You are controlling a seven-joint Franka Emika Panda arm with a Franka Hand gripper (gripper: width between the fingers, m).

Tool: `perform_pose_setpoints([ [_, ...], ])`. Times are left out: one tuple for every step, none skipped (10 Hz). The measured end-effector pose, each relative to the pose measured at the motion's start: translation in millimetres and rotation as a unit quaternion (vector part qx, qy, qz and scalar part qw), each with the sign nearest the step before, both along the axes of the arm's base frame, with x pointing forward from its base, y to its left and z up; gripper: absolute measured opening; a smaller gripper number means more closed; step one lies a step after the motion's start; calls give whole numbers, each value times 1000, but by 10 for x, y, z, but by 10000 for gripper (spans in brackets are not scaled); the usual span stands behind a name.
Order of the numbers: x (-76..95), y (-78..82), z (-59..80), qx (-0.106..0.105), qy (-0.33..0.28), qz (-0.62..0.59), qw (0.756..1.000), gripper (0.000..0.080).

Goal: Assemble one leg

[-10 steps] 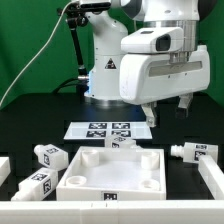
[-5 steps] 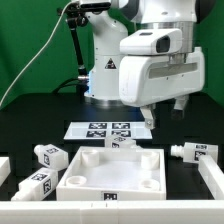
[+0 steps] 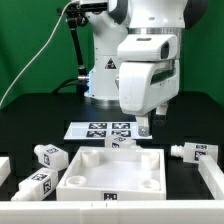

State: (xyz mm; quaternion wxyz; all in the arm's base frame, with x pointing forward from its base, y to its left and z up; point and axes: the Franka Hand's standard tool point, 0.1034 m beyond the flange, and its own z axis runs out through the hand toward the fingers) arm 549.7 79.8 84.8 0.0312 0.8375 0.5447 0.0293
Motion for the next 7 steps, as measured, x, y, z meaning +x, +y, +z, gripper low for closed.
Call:
perform_pose_setpoints([
  [-1,-1,-1,0,0,0,1000,650],
  [26,-37,-13,-2,-14,44,999,650],
  [1,-144,-68,-3,-33,92,995,650],
  [-43,-235,-107,-9,-24,122,992,650],
  [-31,-311,-115,-18,-17,178,984,650],
  [-17,-325,-119,-22,-15,201,979,650],
  [-24,-306,-123,-20,-15,186,982,650],
])
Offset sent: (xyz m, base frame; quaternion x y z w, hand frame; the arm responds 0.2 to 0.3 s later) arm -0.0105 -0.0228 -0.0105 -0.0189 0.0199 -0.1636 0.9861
